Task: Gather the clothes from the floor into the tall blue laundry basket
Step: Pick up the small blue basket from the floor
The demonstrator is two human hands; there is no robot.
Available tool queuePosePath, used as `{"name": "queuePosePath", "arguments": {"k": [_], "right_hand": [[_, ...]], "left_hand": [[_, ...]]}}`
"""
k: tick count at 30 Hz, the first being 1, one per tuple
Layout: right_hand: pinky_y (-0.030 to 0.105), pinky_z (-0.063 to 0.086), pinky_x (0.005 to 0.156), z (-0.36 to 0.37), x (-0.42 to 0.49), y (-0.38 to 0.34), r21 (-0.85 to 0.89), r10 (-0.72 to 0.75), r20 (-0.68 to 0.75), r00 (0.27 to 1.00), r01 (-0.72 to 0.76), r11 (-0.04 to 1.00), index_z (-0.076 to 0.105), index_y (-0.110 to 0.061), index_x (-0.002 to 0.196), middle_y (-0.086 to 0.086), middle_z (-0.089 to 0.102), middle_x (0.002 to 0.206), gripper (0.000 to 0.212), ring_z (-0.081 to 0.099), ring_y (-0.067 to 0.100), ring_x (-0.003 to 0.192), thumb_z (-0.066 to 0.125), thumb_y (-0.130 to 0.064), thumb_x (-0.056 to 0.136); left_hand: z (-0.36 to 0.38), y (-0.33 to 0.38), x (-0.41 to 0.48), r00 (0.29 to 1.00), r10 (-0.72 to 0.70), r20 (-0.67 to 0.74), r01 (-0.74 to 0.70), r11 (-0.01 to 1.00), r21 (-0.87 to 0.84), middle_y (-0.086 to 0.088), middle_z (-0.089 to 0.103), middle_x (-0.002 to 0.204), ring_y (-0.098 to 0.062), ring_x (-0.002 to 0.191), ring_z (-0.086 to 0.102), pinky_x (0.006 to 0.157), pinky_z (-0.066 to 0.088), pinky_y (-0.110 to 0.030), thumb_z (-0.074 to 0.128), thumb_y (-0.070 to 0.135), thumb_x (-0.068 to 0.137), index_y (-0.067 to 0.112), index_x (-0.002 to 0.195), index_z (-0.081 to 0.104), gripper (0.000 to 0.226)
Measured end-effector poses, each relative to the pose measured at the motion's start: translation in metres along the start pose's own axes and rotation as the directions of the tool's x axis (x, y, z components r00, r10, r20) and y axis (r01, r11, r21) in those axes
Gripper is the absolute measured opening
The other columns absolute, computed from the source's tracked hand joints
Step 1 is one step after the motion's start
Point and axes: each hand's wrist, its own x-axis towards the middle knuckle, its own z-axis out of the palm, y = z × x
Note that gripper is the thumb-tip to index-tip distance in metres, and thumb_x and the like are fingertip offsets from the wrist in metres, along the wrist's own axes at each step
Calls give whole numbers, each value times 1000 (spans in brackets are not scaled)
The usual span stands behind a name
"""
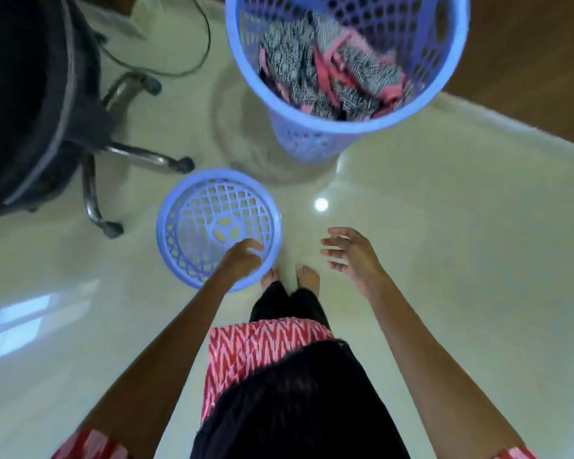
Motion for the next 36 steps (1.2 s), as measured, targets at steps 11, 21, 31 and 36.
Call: {"name": "queuePosePath", "arguments": {"k": [11, 21, 31, 36], "right_hand": [[13, 42, 42, -1, 254, 157, -387, 188, -14, 982, -178, 905, 52, -12, 103, -1, 59, 70, 16, 54, 10, 56, 51, -1, 92], [40, 53, 86, 9, 349, 189, -686, 118, 13, 993, -77, 723, 62, -19, 105, 9, 68, 99, 23, 68, 30, 91, 54, -13, 84], [21, 39, 74, 2, 137, 102, -711, 6, 20, 1000, 10, 703, 60, -15, 111, 7, 66, 106, 26, 61, 25, 103, 56, -12, 86], [17, 32, 73, -15, 24, 61, -645, -113, -69, 991, 42, 763, 55, -10, 123, 14, 62, 119, 42, 59, 26, 112, 64, -12, 82]], "left_hand": [[116, -122, 277, 987, -29, -160, 88, 924, 373, -27, 46, 129, -41, 125, 44, 101, 37, -45, 62, 27, 85, 0, 130, 40, 57], [149, -149, 355, 949, -36, -314, 200, 836, 510, -15, 47, 125, -36, 117, 50, 92, 40, -46, 64, 18, 79, 12, 123, 44, 48], [19, -93, 110, 809, 260, -527, -158, 960, 230, -24, 68, 100, -43, 92, 63, 75, 47, -44, 48, 4, 87, 6, 119, 56, 33], [5, -40, -14, 832, 329, -448, -370, 929, -5, 0, 60, 66, -12, 55, 59, 58, 54, -34, 51, 14, 93, 12, 107, 58, 16]]}}
